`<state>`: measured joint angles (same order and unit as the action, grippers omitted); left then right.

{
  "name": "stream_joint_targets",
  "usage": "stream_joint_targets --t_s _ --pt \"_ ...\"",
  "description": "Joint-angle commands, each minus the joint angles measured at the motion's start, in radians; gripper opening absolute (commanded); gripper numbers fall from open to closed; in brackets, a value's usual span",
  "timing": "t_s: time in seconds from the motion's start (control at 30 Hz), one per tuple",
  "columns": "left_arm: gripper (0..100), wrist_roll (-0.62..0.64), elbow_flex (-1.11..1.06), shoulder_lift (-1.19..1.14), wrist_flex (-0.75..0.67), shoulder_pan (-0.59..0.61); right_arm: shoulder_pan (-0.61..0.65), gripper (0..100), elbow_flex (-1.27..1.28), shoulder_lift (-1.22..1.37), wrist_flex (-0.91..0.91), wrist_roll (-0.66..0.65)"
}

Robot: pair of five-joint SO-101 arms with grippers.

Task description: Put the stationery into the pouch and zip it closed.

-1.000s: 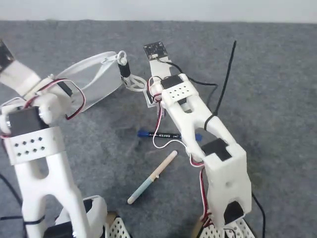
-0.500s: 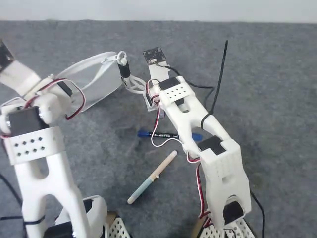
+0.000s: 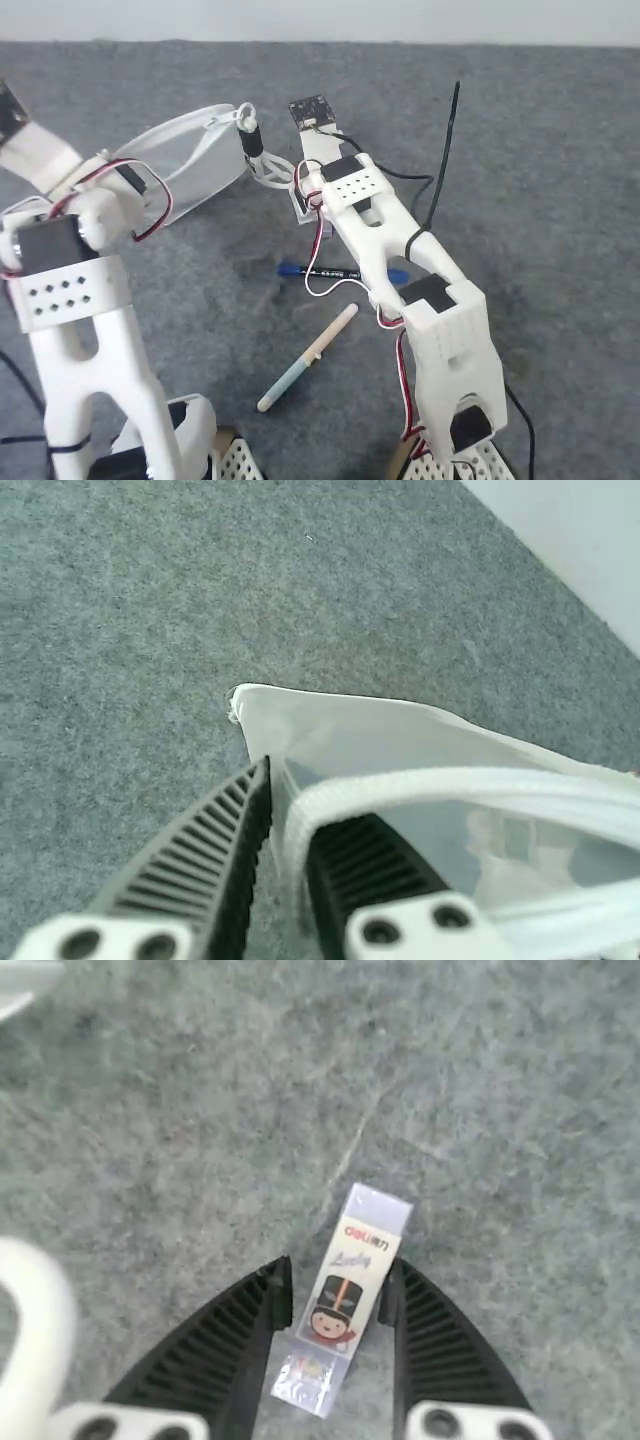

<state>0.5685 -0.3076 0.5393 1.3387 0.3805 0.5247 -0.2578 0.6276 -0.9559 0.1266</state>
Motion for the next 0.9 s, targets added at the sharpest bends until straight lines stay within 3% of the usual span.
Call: stream_joint_targets --t_s 0.0,0.23,0.43,0.87 --pt "1 0.012 0.008 0.008 -0.035 0.014 0.004 13.7 -0.055 -0.005 -0.005 0.009" --pt "1 0.012 0.008 0.006 -0.035 0.014 0.005 12.7 -0.137 0.088 -0.047 0.008" --pt "1 0.012 -0.001 0.006 -0.043 0.014 0.004 0.2 -0.269 0.159 -0.143 0.008" --pt "1 0.012 -0.001 0.006 -0.043 0.014 0.013 0.6 -0.437 0.051 -0.427 0.003"
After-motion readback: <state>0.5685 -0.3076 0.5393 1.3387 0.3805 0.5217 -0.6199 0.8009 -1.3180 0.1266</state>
